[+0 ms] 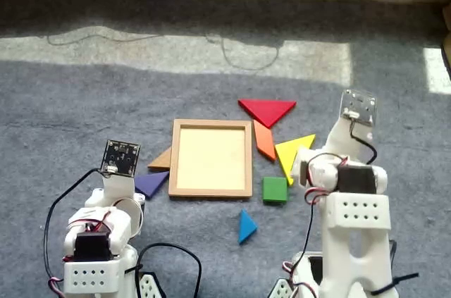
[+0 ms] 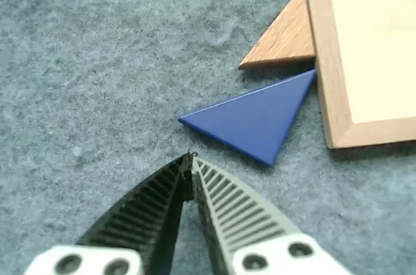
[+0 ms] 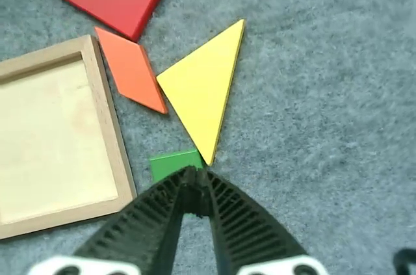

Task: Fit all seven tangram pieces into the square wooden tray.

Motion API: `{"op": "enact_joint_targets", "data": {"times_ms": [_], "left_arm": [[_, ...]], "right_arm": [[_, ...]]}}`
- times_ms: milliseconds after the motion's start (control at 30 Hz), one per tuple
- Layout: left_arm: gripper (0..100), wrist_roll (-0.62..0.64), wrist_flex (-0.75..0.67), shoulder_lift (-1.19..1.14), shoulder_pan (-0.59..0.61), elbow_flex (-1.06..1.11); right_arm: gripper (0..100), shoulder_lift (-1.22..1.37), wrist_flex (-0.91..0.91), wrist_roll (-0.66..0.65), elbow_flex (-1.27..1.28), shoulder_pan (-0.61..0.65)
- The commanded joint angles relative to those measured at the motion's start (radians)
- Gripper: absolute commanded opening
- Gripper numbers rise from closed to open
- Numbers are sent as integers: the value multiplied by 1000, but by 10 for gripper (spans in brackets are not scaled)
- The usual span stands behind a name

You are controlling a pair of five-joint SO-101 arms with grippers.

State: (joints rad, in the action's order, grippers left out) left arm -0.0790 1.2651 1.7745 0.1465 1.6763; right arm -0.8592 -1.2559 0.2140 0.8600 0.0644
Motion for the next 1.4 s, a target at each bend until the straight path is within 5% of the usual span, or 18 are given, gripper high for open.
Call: {"op": "enact_joint_targets", "data": {"times_ms": [0,433,667,867,1367], "left_arm": [[7,-2,-11,41,-8,19],[7,-2,-12,41,-8,19],[7,-3,-12,41,-8,19],[7,-3,-12,41,-8,19],[7,-3,-12,41,-8,19]], "right_arm": [[82,150,1,-2,-139,44],[177,529,219,281,-278,163],[184,713,260,287,-360,162],[286,846,255,287,-424,160],[289,1056,255,279,-567,142]]}}
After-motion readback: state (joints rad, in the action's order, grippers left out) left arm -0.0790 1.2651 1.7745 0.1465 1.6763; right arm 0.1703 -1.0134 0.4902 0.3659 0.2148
